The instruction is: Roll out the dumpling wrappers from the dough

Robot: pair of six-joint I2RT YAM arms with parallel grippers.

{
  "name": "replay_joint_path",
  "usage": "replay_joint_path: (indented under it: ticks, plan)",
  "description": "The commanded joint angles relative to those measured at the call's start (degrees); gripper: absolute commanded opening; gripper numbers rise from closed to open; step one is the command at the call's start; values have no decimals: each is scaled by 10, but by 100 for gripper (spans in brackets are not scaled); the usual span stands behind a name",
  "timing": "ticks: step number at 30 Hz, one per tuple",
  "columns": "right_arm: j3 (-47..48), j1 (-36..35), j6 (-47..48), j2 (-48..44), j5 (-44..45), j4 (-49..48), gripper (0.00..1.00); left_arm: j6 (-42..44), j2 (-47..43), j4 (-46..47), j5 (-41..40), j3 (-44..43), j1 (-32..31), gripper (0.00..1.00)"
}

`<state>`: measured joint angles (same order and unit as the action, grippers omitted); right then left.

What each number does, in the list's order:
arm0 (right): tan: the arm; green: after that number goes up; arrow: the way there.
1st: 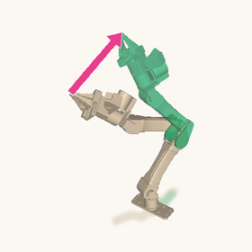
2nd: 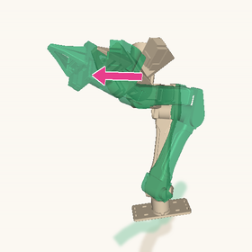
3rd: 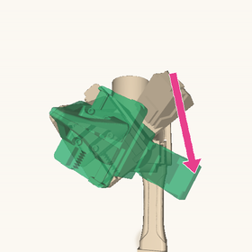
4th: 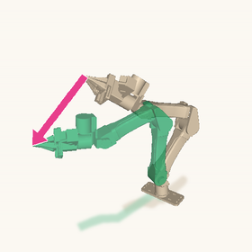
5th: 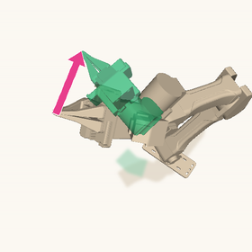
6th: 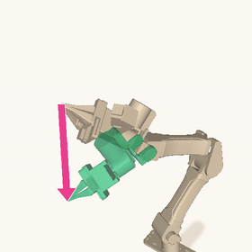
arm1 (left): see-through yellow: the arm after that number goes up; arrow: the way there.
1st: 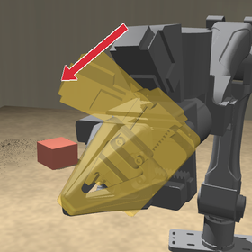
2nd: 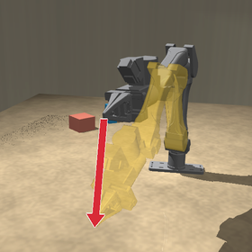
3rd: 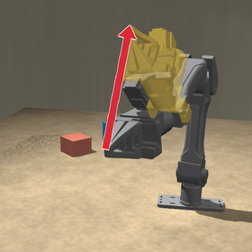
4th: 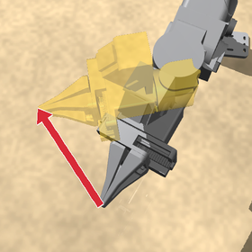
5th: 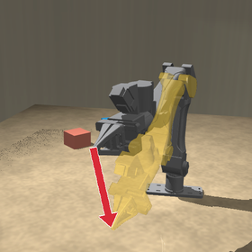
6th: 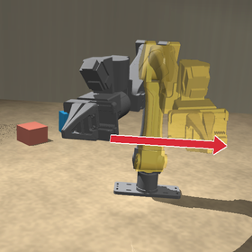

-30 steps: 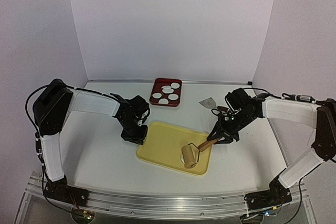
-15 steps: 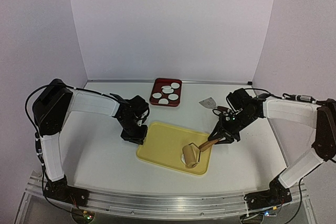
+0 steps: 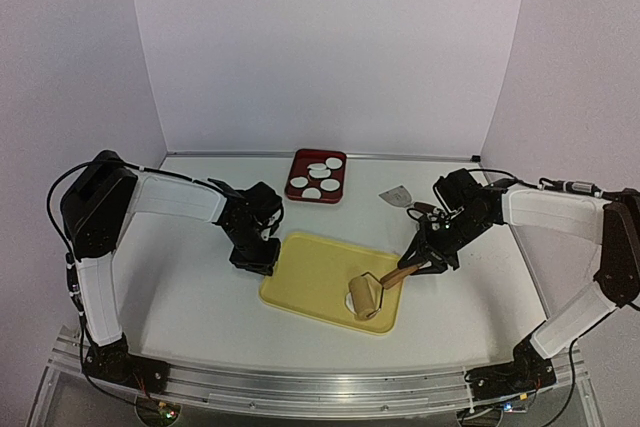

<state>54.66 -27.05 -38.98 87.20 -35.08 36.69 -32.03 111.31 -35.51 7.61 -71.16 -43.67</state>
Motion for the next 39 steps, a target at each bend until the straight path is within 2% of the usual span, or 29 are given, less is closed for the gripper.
replay_joint_path:
  ticks: [1,39]
  plan:
    - [-74,8,35,58,310,204,0,-29,16,-87,-125,30,45,0]
    - [-76,8,7,31,305,206,0,4,-22,-55,-106,65,67,0]
